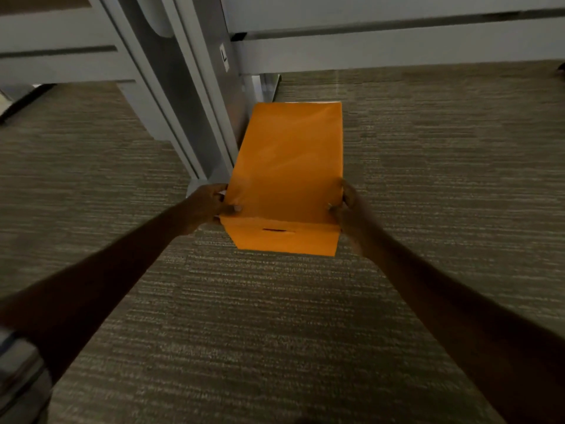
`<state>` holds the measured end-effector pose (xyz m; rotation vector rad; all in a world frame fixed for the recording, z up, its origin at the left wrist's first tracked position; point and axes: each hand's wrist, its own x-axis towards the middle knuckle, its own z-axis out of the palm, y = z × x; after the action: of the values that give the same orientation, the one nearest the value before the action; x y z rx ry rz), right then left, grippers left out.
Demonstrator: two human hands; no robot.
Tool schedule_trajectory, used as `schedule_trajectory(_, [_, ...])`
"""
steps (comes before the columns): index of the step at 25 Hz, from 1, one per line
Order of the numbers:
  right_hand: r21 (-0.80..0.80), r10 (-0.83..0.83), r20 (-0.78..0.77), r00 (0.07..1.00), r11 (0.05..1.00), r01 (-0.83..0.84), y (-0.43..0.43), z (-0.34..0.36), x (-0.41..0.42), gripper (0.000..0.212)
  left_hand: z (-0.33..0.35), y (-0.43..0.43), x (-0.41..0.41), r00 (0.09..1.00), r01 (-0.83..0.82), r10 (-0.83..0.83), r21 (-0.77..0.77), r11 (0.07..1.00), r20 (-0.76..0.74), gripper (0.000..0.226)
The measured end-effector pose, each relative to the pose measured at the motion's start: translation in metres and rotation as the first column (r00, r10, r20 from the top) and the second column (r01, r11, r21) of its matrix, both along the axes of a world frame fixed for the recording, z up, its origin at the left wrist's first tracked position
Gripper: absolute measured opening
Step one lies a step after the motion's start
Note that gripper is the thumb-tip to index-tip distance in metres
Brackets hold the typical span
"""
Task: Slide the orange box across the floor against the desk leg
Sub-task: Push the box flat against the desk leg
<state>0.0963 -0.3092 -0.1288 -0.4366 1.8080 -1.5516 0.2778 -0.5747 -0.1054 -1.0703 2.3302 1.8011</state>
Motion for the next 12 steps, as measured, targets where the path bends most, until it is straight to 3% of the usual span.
schedule_trajectory(2, [0.098,0.093,-0.166,0.982,0.992,-0.077,-0.011,-0.003,-0.008,0.073,-0.005,0.001,-0.004,0.999,-0.027,0.029,-0.083,0.996,0.020,0.076])
schedule_trajectory(3, [0.219,0.162,-0.320,0.933,0.971,-0.093,-0.016,-0.006,-0.010,0.074,-0.008,0.003,-0.007,0.999,-0.023,0.032,-0.245,0.969,0.032,0.077])
schedule_trajectory(4, [0.356,0.236,-0.475,0.848,0.932,-0.060,-0.022,-0.011,-0.006,0.075,-0.012,0.007,-0.013,1.000,0.009,0.006,-0.473,0.881,0.029,0.074])
schedule_trajectory(6, [0.479,0.358,-0.667,0.654,0.878,0.008,-0.032,-0.020,0.013,0.077,-0.018,0.026,-0.029,0.983,0.111,-0.181,-0.813,0.572,0.007,0.059])
schedule_trajectory(8, [0.546,0.490,-0.740,0.460,0.837,-0.013,-0.037,-0.033,0.032,0.084,-0.026,0.048,-0.046,0.926,0.271,-0.355,-0.879,0.392,0.128,0.059])
schedule_trajectory(10, [0.587,0.548,-0.776,0.313,0.809,0.041,-0.038,-0.047,0.036,0.087,-0.042,0.062,-0.057,0.889,0.413,-0.351,-0.843,0.343,0.293,0.068])
schedule_trajectory(12, [0.584,0.550,-0.796,0.252,0.808,0.080,-0.041,-0.052,0.023,0.085,-0.054,0.062,-0.063,0.890,0.435,-0.291,-0.848,0.303,0.352,0.072])
